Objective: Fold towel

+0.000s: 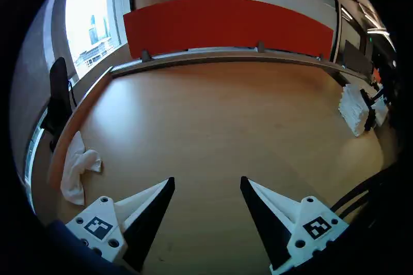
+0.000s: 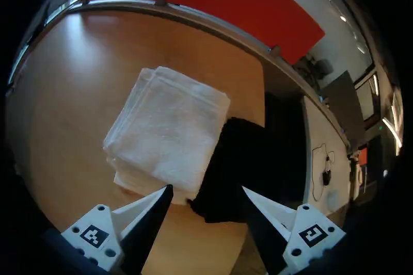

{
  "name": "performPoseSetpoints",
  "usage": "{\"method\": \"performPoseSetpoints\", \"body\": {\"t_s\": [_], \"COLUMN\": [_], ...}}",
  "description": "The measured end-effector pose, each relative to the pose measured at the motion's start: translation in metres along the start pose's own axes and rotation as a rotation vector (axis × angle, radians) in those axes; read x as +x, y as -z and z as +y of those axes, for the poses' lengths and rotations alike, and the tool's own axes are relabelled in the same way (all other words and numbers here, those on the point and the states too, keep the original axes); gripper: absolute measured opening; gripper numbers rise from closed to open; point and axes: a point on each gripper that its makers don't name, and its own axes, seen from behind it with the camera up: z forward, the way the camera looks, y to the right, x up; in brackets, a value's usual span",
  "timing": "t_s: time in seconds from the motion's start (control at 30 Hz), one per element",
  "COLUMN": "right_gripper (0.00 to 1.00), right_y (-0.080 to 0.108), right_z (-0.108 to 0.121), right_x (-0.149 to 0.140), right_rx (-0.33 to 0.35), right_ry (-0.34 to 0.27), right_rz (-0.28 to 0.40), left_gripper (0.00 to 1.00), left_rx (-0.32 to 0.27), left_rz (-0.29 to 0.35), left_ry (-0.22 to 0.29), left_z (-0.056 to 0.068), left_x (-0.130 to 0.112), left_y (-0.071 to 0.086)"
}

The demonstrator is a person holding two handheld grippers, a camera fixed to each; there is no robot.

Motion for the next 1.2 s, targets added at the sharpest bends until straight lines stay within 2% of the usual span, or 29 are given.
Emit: {"method": "performPoseSetpoints", "body": {"t_s": [0.2, 0.3, 0.33, 0.8, 1.0, 1.2], "right_gripper": [0.93, 0.98, 1.00, 1.00, 1.00, 1.00], "right_y": [0.002, 0.003, 0.004, 0.008, 0.011, 0.014], "right_z": [-0.012, -0.018, -0.020, -0.034, -0.034, -0.035], "right_x": [0.005, 0.009, 0.011, 0.033, 0.033, 0.038], "right_rx": [0.027, 0.039, 0.042, 0.092, 0.087, 0.073], "right_ry": [-0.023, -0.045, -0.056, -0.249, -0.266, -0.302], "right_rz": [0.012, 0.024, 0.029, 0.089, 0.096, 0.135], "left_gripper": [0.94, 0.94, 0.94, 0.94, 0.94, 0.94], "left_rx": [0.000, 0.001, 0.001, 0.003, 0.003, 0.004], "left_rz": [0.003, 0.004, 0.004, 0.011, 0.012, 0.021], "left_ry": [0.004, 0.004, 0.005, 0.010, 0.012, 0.013], "left_z": [-0.001, -0.001, -0.001, -0.003, -0.004, -0.005], "left_x": [0.001, 0.001, 0.001, 0.001, 0.001, 0.004], "left_y": [0.000, 0.001, 0.001, 0.003, 0.004, 0.006]}}
